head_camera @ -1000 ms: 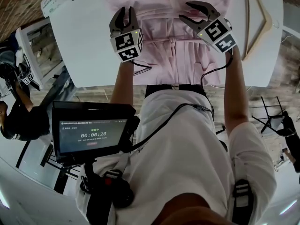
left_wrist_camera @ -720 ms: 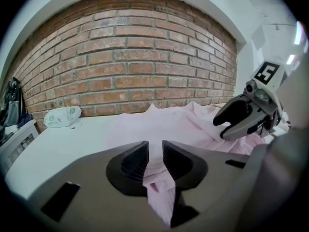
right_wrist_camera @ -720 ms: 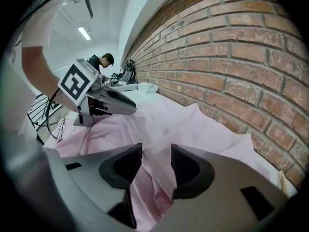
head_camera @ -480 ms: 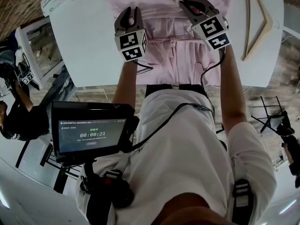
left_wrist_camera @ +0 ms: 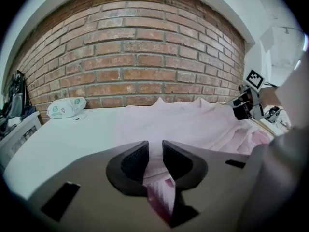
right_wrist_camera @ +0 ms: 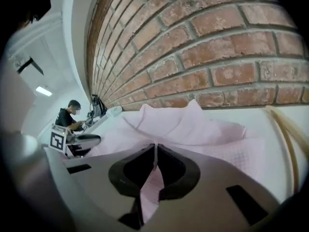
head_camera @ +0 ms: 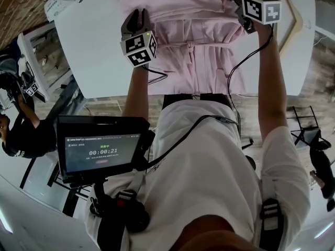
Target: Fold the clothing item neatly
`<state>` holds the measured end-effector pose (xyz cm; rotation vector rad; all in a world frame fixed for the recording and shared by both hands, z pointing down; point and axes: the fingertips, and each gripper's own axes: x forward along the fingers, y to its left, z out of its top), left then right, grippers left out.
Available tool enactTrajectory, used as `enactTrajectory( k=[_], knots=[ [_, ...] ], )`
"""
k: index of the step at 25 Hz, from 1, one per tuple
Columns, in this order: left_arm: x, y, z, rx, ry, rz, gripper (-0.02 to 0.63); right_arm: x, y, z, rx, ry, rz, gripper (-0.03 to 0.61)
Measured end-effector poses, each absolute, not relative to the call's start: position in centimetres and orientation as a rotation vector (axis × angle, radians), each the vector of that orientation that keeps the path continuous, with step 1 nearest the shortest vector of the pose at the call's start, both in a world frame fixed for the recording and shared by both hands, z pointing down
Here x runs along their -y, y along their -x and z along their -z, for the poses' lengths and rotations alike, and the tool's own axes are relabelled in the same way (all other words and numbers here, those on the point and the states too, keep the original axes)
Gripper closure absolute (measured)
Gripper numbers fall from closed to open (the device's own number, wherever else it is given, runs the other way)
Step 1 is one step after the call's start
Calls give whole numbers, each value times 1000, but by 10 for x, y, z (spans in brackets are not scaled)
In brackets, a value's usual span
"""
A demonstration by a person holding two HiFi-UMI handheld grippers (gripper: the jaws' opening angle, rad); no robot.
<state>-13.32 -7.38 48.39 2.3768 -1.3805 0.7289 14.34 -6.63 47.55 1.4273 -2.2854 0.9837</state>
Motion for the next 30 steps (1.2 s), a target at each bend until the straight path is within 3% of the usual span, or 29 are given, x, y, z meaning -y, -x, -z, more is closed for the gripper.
enactTrajectory(
  k=[12,17,19,20,30],
  knots=[
    [74,143,-488,1353,-2387,-772,523,17,-123,-441,2346,-1226,-796,506],
    [72,143,-488,1357,-2387,-767,523,18,-106,-477,2243,-1238,-804,456],
    [73,141,-488,1351,-2394,-761,523,24,-108,-483,2213,-1261,-814,495],
    [73,141,-488,1347,-2395,-758,523,24,-109,-482,2214,-1268,-830,566],
    [73,144,-479,1363,-2399,-702,523,-8,-123,-485,2224,-1217,-1063,565]
  ],
)
